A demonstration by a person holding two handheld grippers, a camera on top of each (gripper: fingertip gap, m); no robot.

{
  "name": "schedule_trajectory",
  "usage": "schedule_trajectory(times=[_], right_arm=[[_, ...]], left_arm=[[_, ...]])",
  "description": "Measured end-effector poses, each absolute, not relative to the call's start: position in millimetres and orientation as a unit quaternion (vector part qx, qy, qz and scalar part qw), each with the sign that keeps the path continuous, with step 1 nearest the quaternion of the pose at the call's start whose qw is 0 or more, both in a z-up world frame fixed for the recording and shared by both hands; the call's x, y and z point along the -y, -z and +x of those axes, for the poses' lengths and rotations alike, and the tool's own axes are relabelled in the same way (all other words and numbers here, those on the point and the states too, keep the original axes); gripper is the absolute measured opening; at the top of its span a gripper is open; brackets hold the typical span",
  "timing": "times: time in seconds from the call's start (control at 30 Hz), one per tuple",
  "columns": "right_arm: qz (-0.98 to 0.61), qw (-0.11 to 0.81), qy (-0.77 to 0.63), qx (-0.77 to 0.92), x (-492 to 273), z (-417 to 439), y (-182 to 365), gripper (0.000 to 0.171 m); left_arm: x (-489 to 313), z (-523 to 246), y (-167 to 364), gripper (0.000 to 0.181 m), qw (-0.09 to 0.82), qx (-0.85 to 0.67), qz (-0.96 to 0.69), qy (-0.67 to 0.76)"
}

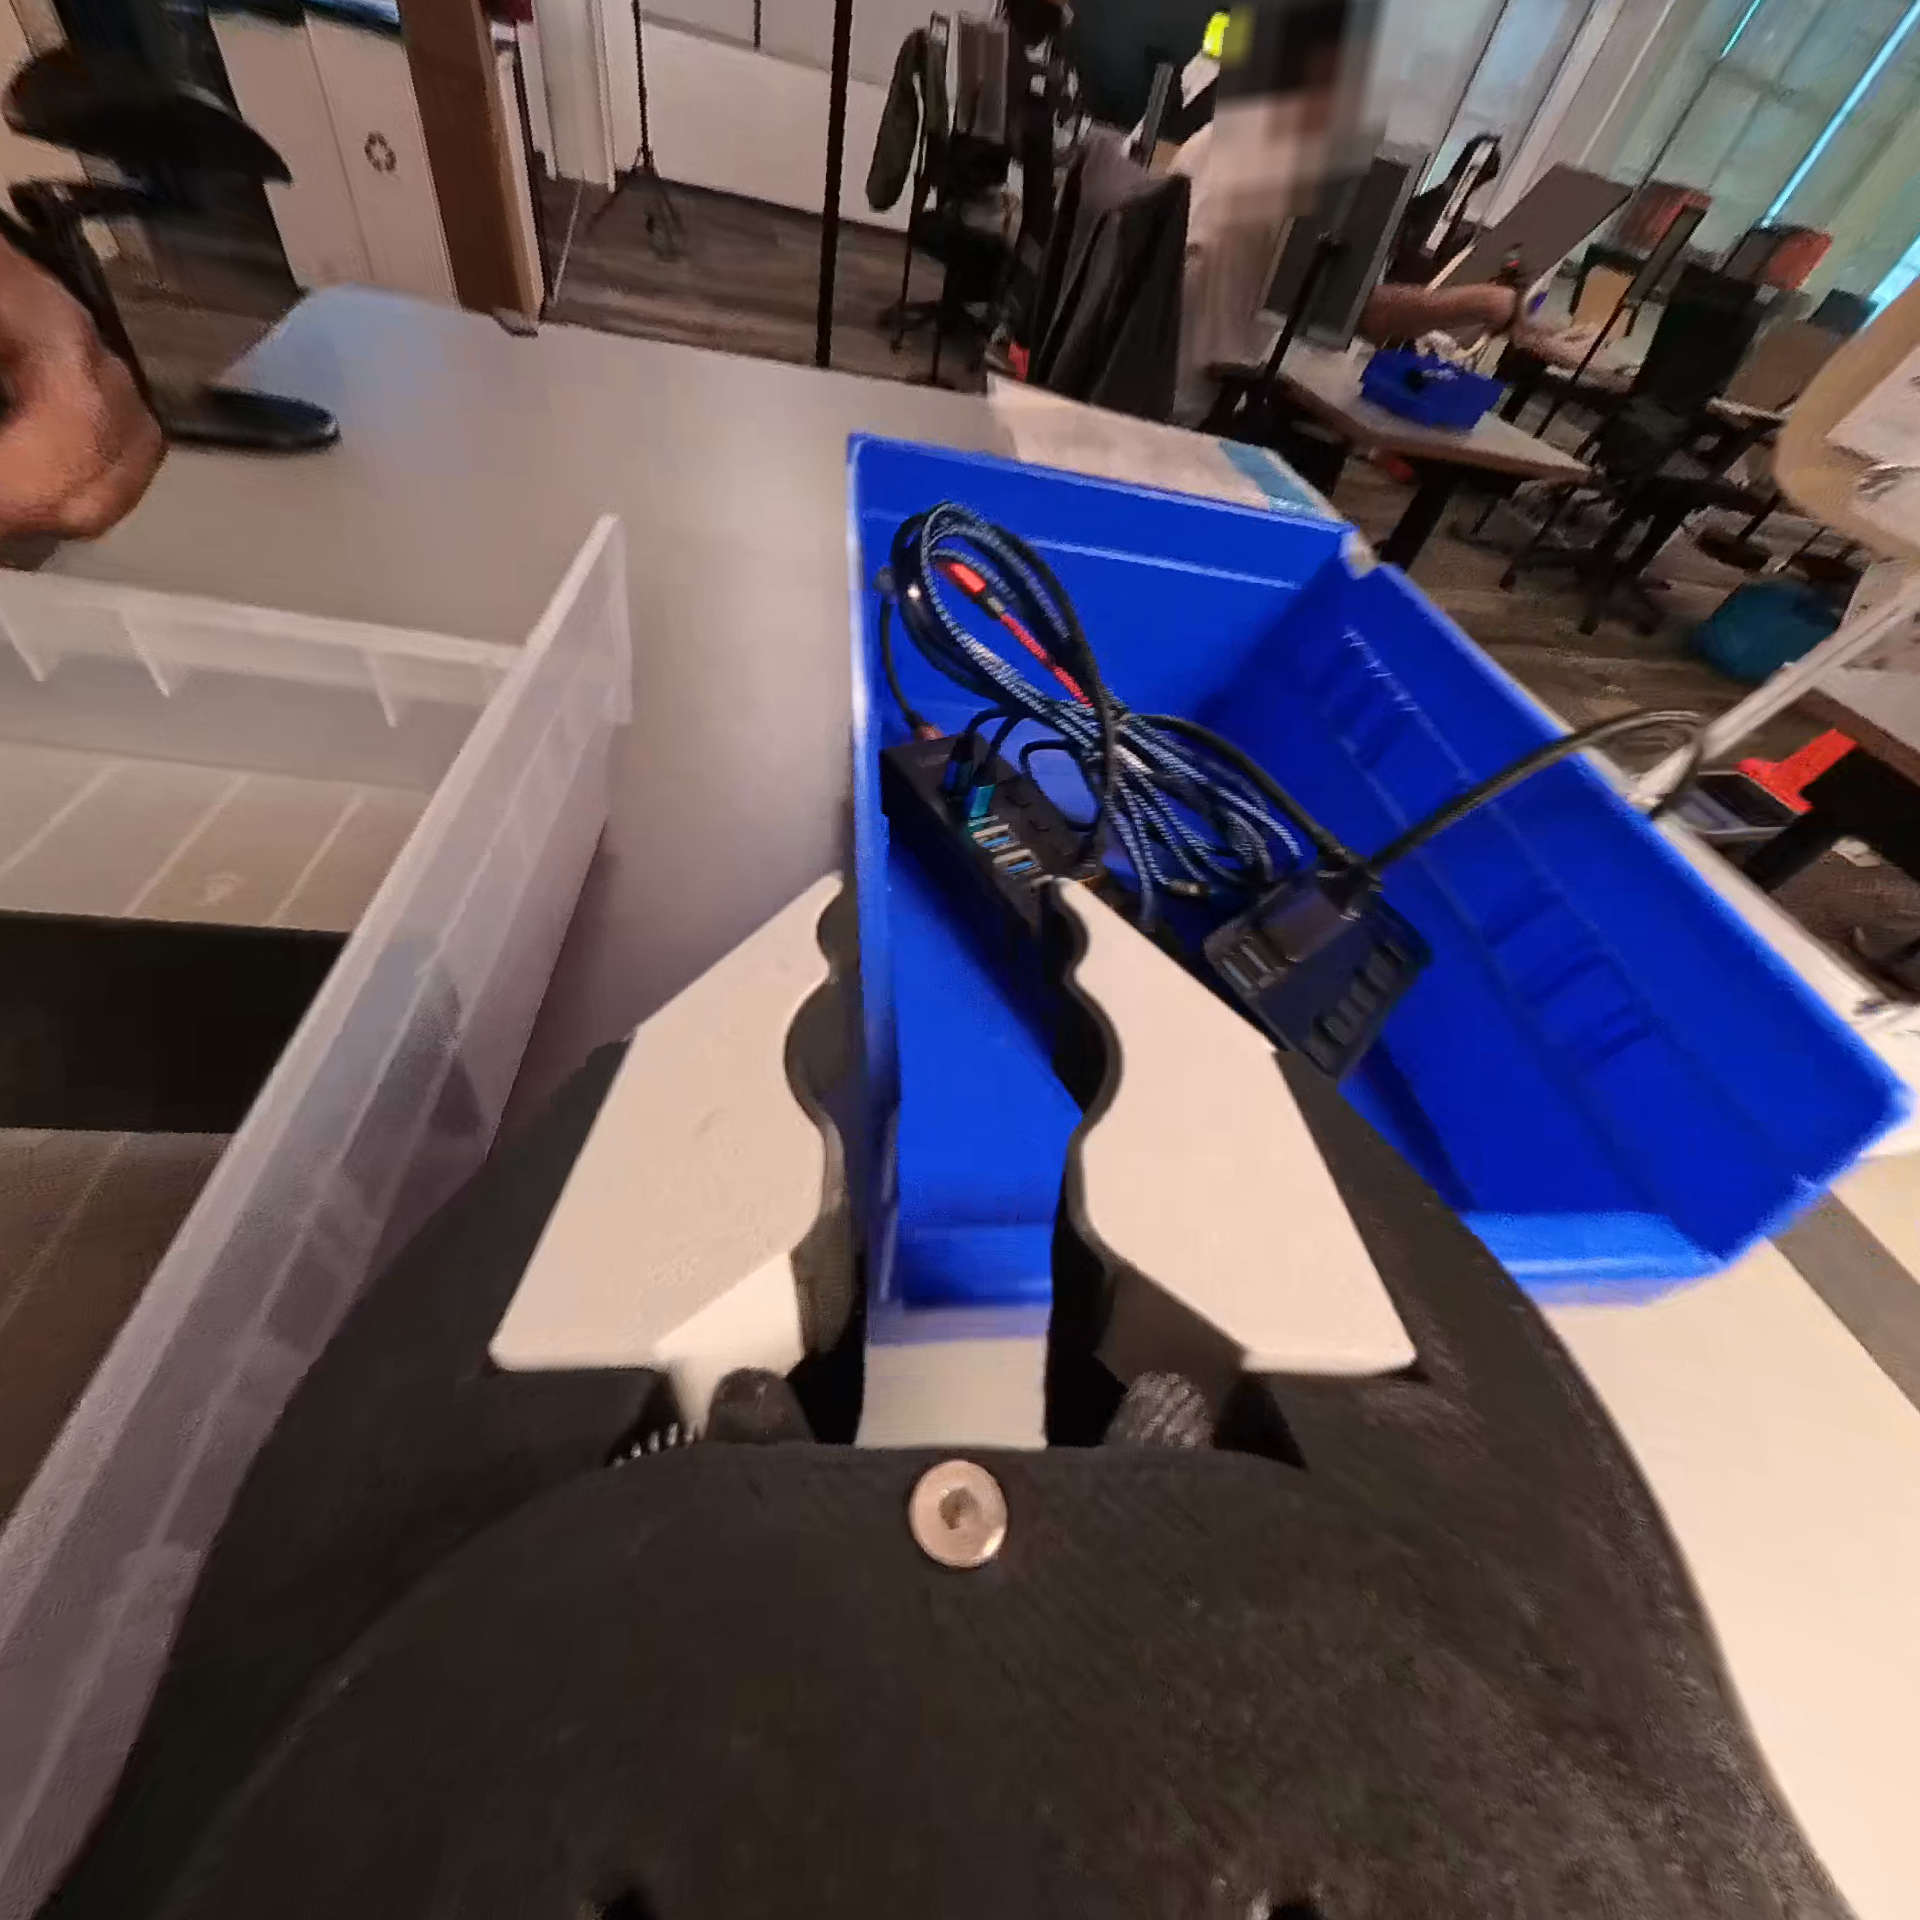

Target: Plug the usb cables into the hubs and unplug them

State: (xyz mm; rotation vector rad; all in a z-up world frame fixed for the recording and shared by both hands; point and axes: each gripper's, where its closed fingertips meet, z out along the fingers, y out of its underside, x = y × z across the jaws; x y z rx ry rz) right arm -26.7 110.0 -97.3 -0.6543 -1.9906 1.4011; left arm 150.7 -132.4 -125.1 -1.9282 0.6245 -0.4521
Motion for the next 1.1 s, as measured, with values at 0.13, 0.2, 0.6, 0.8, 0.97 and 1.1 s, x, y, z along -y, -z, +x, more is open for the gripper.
schedule_trajectory(times=[0.13, 0.2, 0.6, 0.8, 0.97, 1.1], right_arm=[[-0.281, 0.355, -0.558, 0.695, -163.8, -7.1, 52.9, 0.044], [-0.314, 0.378, -0.576, 0.653, -195.4, 10.1, 28.4, 0.046], [-0.560, 0.233, -0.493, 0.623, -152.1, 138.8, 72.3, 0.078], [-0.579, 0.209, -0.420, 0.666, -134.1, 157.3, 122.0, 0.077], [-0.538, 0.269, -0.339, 0.723, -176.4, 158.0, 114.7, 0.040], [-0.498, 0.317, -0.229, 0.774, -231.2, 156.2, 112.1, 0.029]], left_arm=[[149.8, 143.1, 84.7, 0.024, 0.584, -0.244, -0.745, 0.213], [154.9, 127.0, 59.0, 0.027, 0.626, -0.224, -0.718, 0.207], [66.8, -166.5, 51.2, 0.068, 0.573, 0.256, -0.778, 0.022], [22.4, -194.1, 119.1, 0.046, 0.417, 0.225, -0.881, 0.020], [43.2, -221.4, 116.9, 0.012, 0.428, 0.223, -0.876, -0.030], [83.5, -243.1, 117.1, 0.010, 0.423, 0.218, -0.878, -0.061]])
